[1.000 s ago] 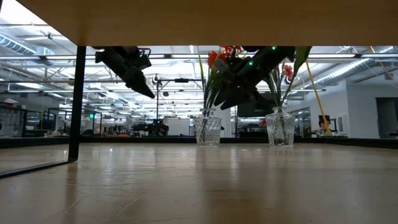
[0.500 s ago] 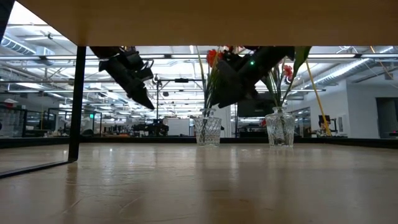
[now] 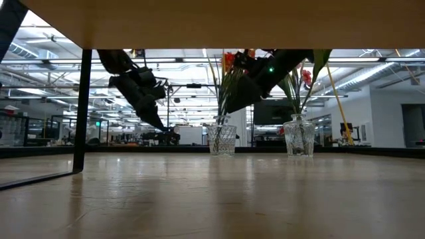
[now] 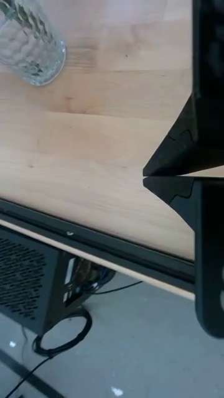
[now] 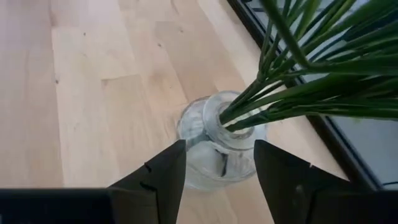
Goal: Pick and place flowers into a vace then onto a shelf
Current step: Put the left transparent vase with flowers on the shelf
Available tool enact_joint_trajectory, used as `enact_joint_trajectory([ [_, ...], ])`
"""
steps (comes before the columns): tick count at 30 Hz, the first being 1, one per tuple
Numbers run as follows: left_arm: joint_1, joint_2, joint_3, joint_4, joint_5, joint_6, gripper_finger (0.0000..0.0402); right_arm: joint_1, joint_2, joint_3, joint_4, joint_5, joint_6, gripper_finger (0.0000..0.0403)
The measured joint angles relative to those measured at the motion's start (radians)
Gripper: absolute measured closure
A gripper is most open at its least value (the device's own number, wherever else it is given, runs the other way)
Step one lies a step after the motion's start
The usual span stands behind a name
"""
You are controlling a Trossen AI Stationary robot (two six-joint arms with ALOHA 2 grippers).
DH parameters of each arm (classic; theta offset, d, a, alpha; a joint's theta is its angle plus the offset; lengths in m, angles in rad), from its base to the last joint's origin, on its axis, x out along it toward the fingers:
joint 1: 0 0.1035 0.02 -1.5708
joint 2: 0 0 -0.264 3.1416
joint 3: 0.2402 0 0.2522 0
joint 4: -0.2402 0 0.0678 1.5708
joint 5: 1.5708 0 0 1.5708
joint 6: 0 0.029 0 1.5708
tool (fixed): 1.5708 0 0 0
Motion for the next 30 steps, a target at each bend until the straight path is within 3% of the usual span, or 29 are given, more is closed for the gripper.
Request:
enact_joint_trajectory([
  [8,0.000,0.027,0.000,0.001,-0.001,-0.009,0.0397,-0.006,0.000,0.000,0.023,-0.029,-0.164,0.0222],
  [14,-0.002,0.027,0.000,0.005,-0.003,-0.013,0.0383,-0.008,0.003,0.000,0.031,-0.051,-0.247,0.0222],
  [18,-0.002,0.027,0.000,0.005,-0.007,-0.021,0.0395,-0.009,0.034,-0.001,0.052,-0.081,-0.258,0.0222],
  [26,-0.002,0.027,0.000,0.002,-0.008,-0.053,0.0380,-0.004,0.070,-0.001,0.105,-0.076,-0.314,0.0222],
  [30,-0.002,0.027,0.000,0.003,-0.008,-0.054,0.0386,-0.005,0.069,-0.001,0.123,-0.025,-0.348,0.0222],
])
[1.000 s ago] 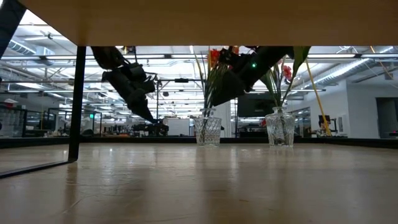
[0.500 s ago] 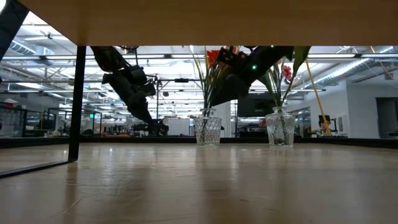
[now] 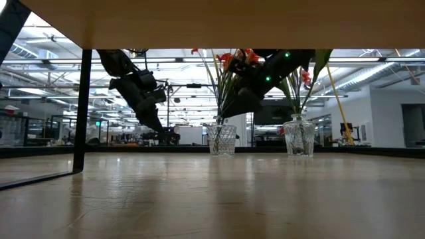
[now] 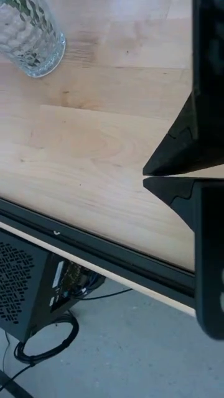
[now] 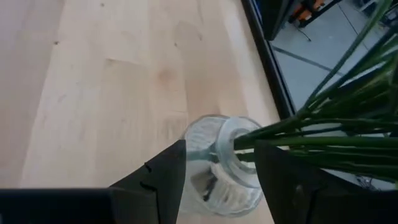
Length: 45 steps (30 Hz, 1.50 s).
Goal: Pick and place flowers into a vace then onto a shelf
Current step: Put the left transparent vase with flowers on the shelf
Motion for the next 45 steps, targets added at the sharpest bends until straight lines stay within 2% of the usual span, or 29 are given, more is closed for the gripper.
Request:
enact_joint_trajectory([
  [4,0.000,0.000,0.000,0.001,0.000,0.003,0.0397,-0.010,0.000,0.000,0.003,-0.006,-0.002,0.0222],
  [11,0.000,0.000,0.000,0.008,0.000,0.002,0.0386,-0.030,0.000,0.000,0.003,-0.032,0.050,0.0222],
  [15,0.000,0.000,0.000,0.021,0.000,-0.001,0.0398,-0.042,0.000,0.000,0.001,-0.104,0.082,0.0222],
  [21,0.000,0.000,0.000,0.024,0.000,-0.004,0.0380,-0.045,0.000,0.000,-0.013,-0.112,0.107,0.0222],
  [24,0.000,0.000,0.000,0.025,0.000,-0.004,0.0384,-0.048,0.000,0.001,-0.023,-0.153,0.155,0.0225],
  [28,0.000,0.000,0.000,0.025,0.000,-0.006,0.0397,-0.048,-0.001,0.003,-0.038,-0.154,0.185,0.0245],
  [33,0.000,-0.001,0.000,0.025,0.000,-0.007,0.0383,-0.054,-0.001,0.003,-0.037,-0.151,0.205,0.0280],
  [40,0.000,-0.001,0.000,0.025,0.000,-0.009,0.0397,-0.053,-0.001,0.003,-0.045,-0.084,0.156,0.0308],
  [45,0.000,-0.001,0.000,0.024,-0.001,-0.012,0.0382,-0.053,-0.001,0.003,-0.046,-0.046,0.128,0.0324],
])
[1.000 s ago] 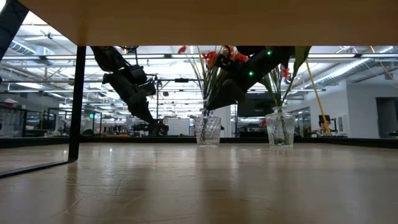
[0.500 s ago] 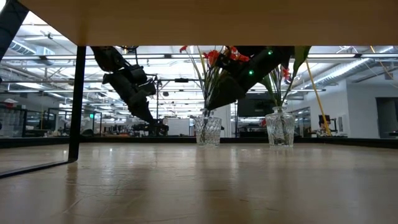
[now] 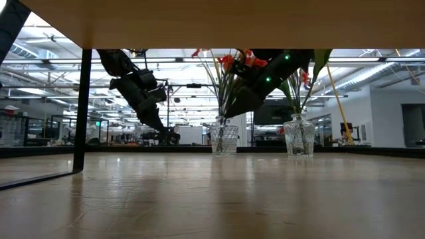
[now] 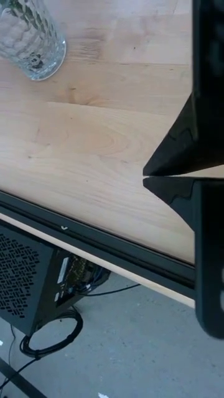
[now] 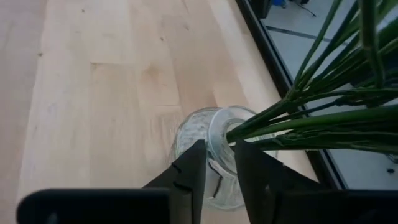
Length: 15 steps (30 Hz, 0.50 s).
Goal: Pick and place flowers into a vace then onto a shelf
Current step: Put the left transparent vase with flowers on the shelf
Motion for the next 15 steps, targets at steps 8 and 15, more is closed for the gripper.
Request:
enact_joint_trajectory([
  [8,0.000,0.000,0.000,0.001,-0.008,0.000,0.0397,0.004,0.000,0.000,-0.011,0.024,0.042,0.0398],
  [15,0.000,-0.001,0.001,0.080,-0.009,-0.046,0.0376,0.005,0.000,-0.001,0.005,0.025,0.077,0.0401],
])
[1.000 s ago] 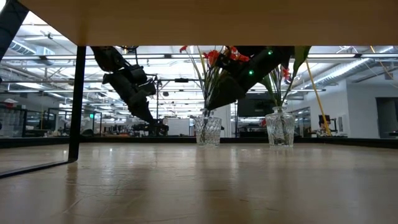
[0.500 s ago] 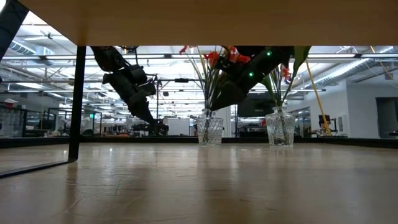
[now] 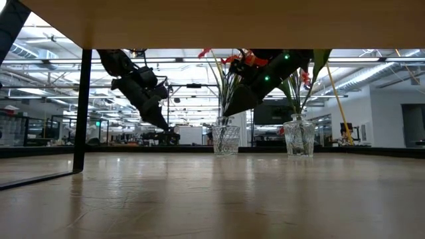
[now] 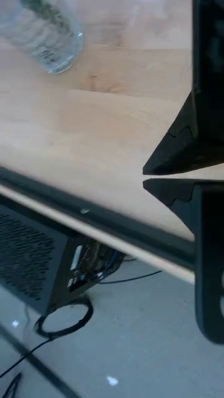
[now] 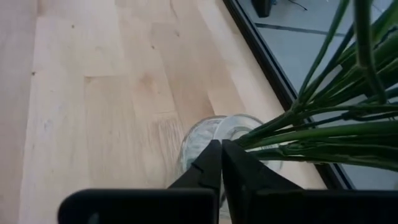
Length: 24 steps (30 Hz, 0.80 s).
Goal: Pick and place flowers into a vace then onto a shelf
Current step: Put the left transparent vase with flowers on the shelf
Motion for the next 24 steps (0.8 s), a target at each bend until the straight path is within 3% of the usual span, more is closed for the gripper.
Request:
enact_joint_trajectory([
  [6,0.005,-0.033,0.021,0.082,0.017,-0.063,0.0377,0.000,0.001,0.022,-0.007,-0.005,0.042,0.0402],
  [12,0.008,-0.045,0.061,0.053,0.134,-0.118,0.0395,0.004,0.002,0.043,0.000,-0.008,0.072,0.0403],
  [19,0.021,-0.044,0.088,0.051,0.119,-0.128,0.0390,0.017,0.002,0.043,0.002,-0.034,0.143,0.0403],
  [24,0.062,-0.044,0.109,0.042,0.124,-0.140,0.0394,0.024,-0.015,0.045,0.007,-0.034,0.370,0.0402],
])
